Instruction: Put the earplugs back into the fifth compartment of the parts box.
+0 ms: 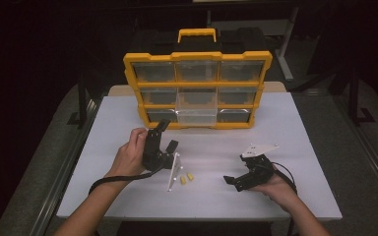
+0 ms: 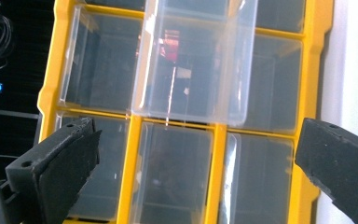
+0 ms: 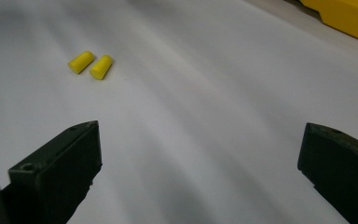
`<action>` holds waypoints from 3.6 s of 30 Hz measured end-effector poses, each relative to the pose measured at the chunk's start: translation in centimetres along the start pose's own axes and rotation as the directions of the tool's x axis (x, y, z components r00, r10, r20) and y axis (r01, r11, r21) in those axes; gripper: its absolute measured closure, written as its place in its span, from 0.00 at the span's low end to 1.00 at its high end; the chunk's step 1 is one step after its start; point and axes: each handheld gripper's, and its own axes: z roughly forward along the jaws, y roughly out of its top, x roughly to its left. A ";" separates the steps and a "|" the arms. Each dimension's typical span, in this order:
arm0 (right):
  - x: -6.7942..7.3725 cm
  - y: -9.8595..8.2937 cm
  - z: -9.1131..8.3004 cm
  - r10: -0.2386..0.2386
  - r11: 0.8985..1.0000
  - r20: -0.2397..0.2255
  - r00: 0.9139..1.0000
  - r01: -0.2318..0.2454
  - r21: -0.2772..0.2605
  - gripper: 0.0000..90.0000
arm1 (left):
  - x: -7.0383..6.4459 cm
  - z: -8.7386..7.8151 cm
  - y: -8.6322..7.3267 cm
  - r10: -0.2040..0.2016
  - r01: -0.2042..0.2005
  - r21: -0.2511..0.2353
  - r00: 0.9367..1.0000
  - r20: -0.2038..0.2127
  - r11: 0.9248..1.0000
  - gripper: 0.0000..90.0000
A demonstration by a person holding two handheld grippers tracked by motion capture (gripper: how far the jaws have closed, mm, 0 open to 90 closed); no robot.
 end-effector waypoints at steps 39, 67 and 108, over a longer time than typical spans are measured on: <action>0.0 0.0 0.1 -0.002 1.000 0.003 1.000 0.002 0.003 0.00 | -3.5 -4.2 -5.4 -0.045 0.037 0.134 0.997 0.060 0.990 0.00; 0.1 0.0 0.1 -0.004 1.000 0.007 1.000 0.004 0.006 0.00 | -4.3 -5.1 -6.3 -0.149 0.127 0.170 0.982 0.120 0.977 0.00; 0.1 0.0 0.2 -0.002 1.000 0.008 1.000 0.002 0.008 0.00 | -3.2 -4.7 -6.9 -0.546 0.499 0.231 0.803 0.238 0.835 0.00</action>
